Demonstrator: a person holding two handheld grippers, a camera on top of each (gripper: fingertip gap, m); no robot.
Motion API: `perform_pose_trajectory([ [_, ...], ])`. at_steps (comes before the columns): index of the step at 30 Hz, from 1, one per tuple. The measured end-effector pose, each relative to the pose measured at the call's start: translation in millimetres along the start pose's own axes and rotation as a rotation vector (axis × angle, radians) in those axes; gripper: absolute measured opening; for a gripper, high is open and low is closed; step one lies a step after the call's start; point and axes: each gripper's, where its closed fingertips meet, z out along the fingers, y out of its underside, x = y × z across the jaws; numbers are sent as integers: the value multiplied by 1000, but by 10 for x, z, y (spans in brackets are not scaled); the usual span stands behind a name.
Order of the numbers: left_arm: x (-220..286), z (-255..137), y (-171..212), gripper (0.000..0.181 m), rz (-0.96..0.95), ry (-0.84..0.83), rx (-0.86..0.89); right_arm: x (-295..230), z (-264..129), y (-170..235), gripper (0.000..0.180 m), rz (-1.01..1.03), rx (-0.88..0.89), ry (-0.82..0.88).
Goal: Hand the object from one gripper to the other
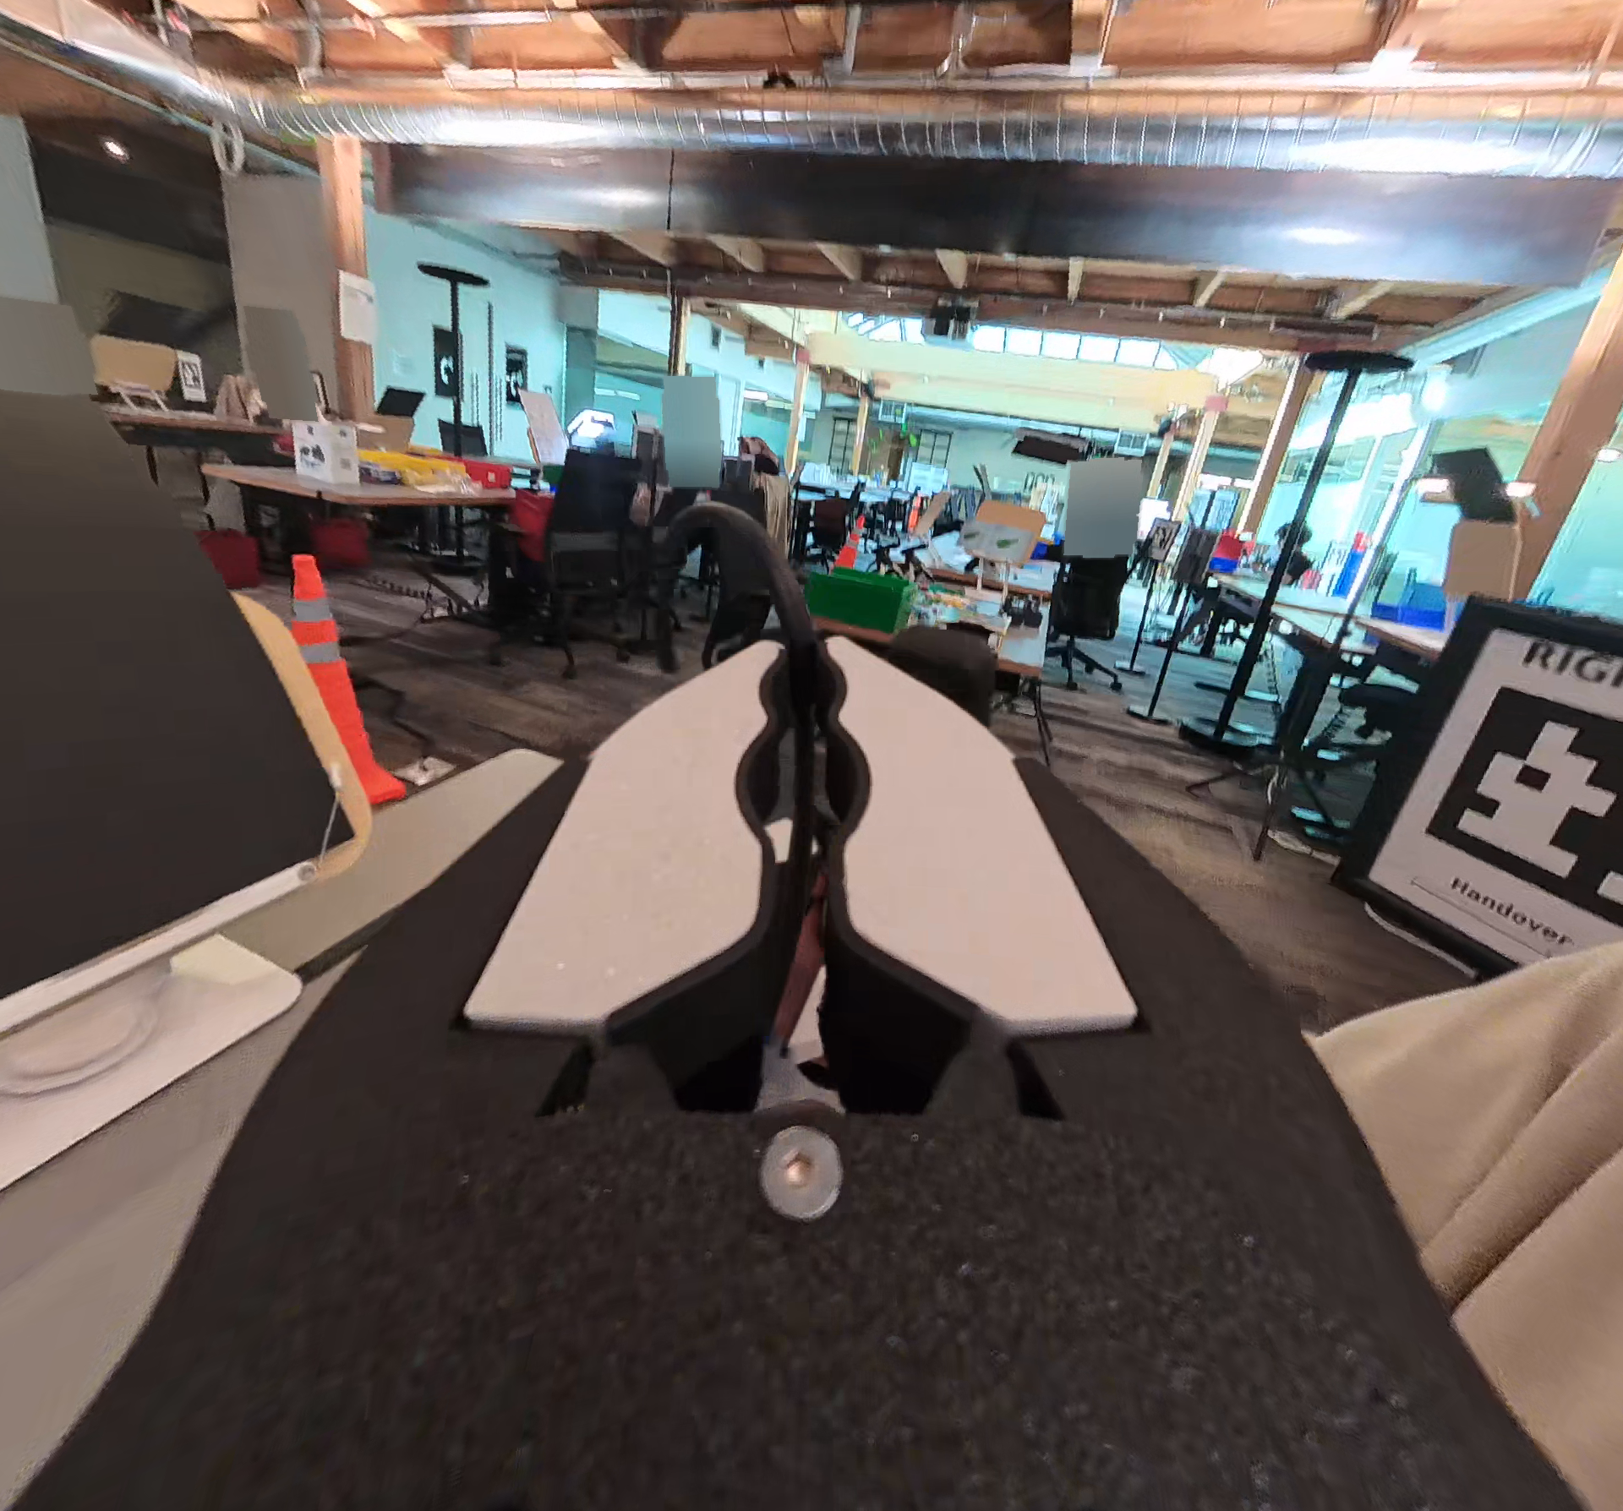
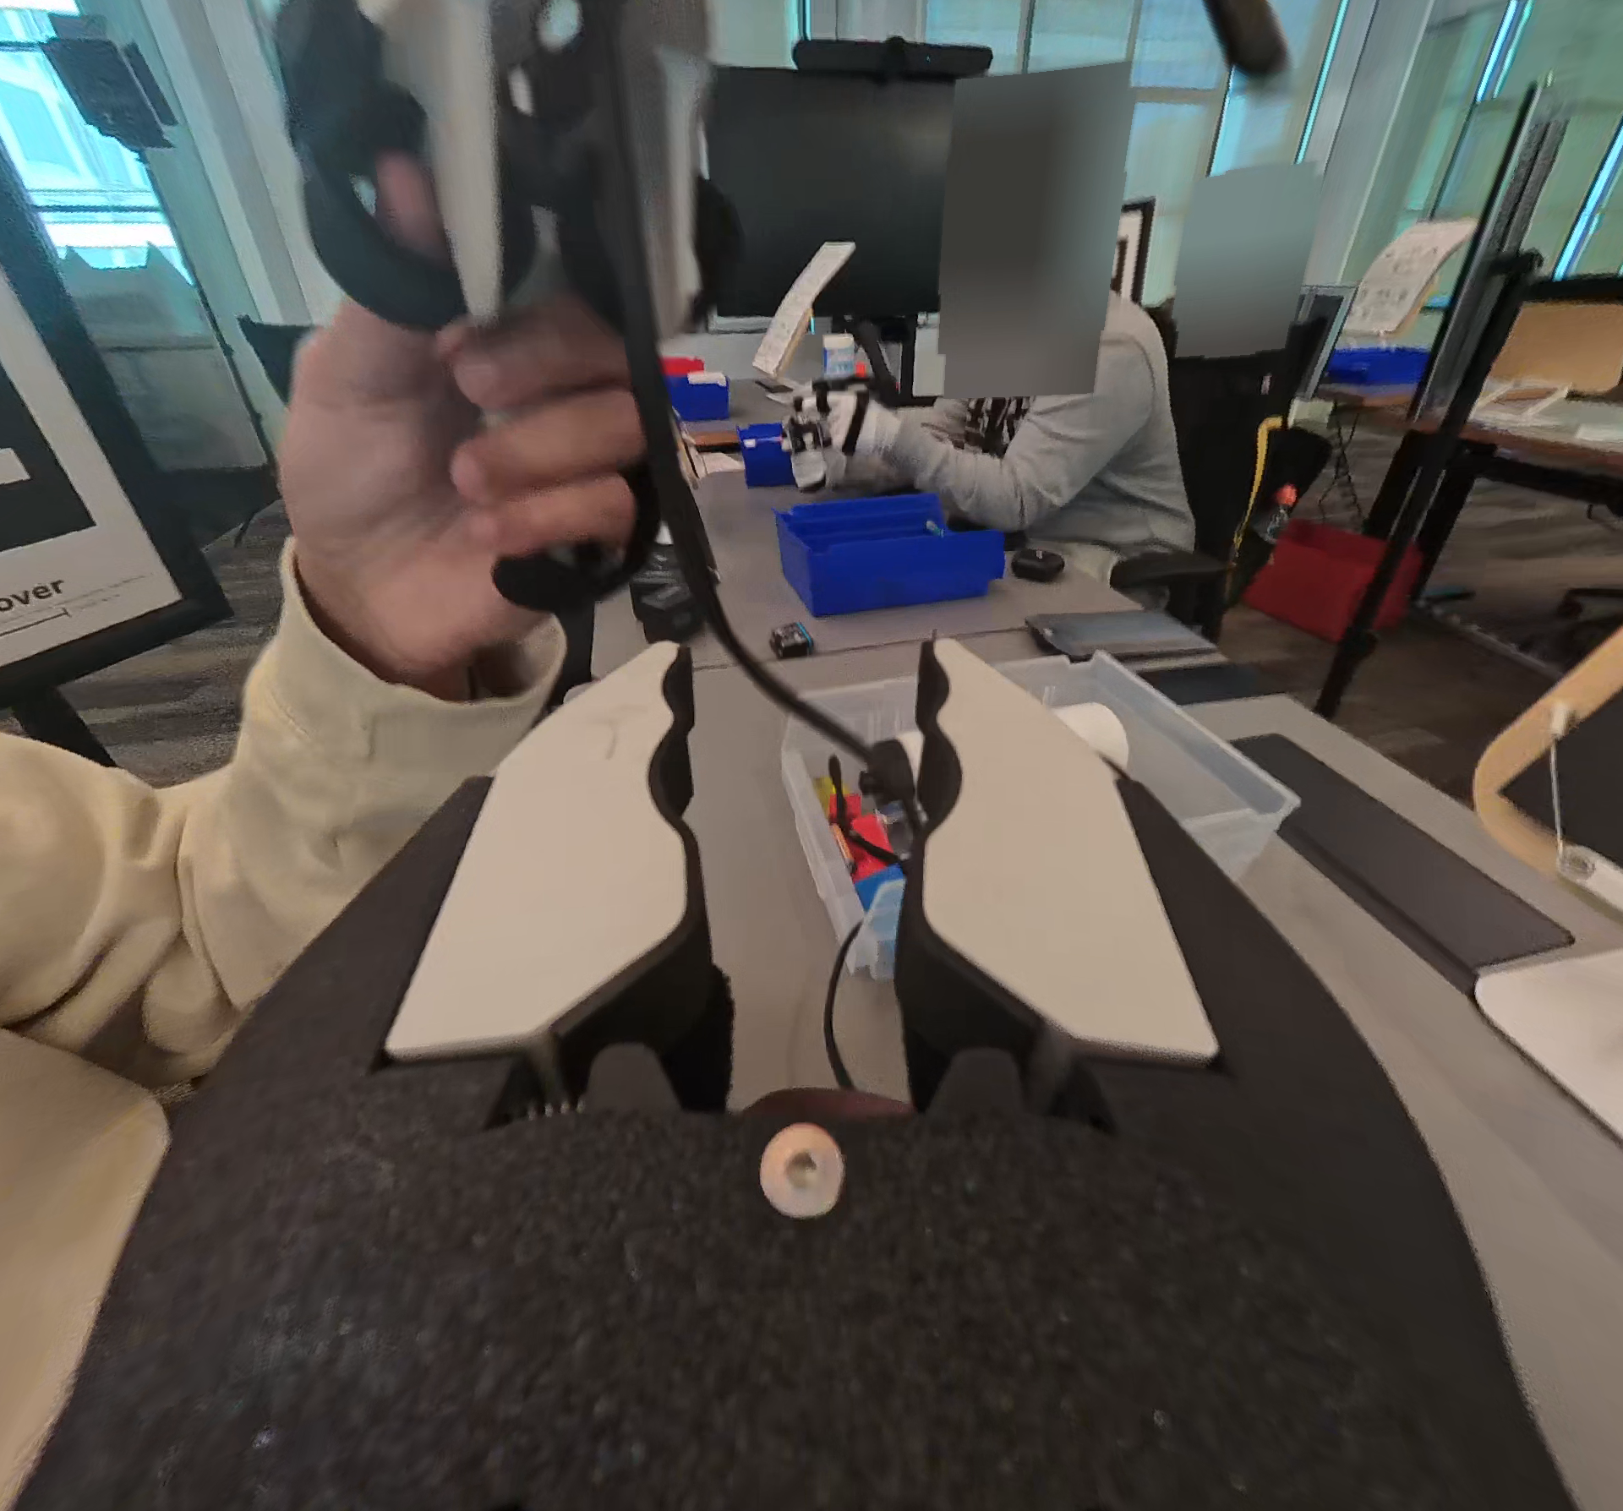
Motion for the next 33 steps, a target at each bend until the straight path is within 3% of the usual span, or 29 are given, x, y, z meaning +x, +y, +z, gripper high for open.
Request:
perform_pose_trajectory([
  [4, 34, 209, 245, 4, 29, -4, -76, -174, -8, -177, 41, -134, 72, 6],
  [5, 18, 237, 286, 4, 35, -16, -89, -195, -31, -172, 7, -184, 56, 15],
  [11, -74, 264, 366, 6, 21, -28, -131, -67, -156, -118, 6, -158, -17, 39],
  [14, -108, 253, 459, 33, -29, 14, -190, 87, -338, -227, 6, -92, 23, 53],
  [16, -96, 257, 574, 34, -33, 69, -244, 174, -518, -354, 6, -31, 75, 49],
  [21, -99, 353, 1155, 41, 111, 239, -411, 202, -951, -737, 5, 104, 269, -27],
  [27, -315, 564, 1757, 57, 90, 222, -545, 134, -1274, -999, 6, 142, 376, -75],
  [29, -315, 606, 1907, 55, 93, 233, -577, 138, -1326, -1023, 6, 135, 382, -68],
  [30, -329, 620, 1971, 42, 104, 228, -595, 151, -1351, -1029, 6, 130, 381, -59],
  [31, -326, 620, 2022, 16, 117, 237, -610, 168, -1381, -1038, 6, 126, 383, -49],
  [32, -299, 614, 2050, 4, 124, 261, -613, 188, -1421, -1044, 6, 122, 382, -39],
  [33, -289, 621, 2051, 4, 119, 266, -603, 216, -1476, -1057, 6, 118, 384, -25],
])
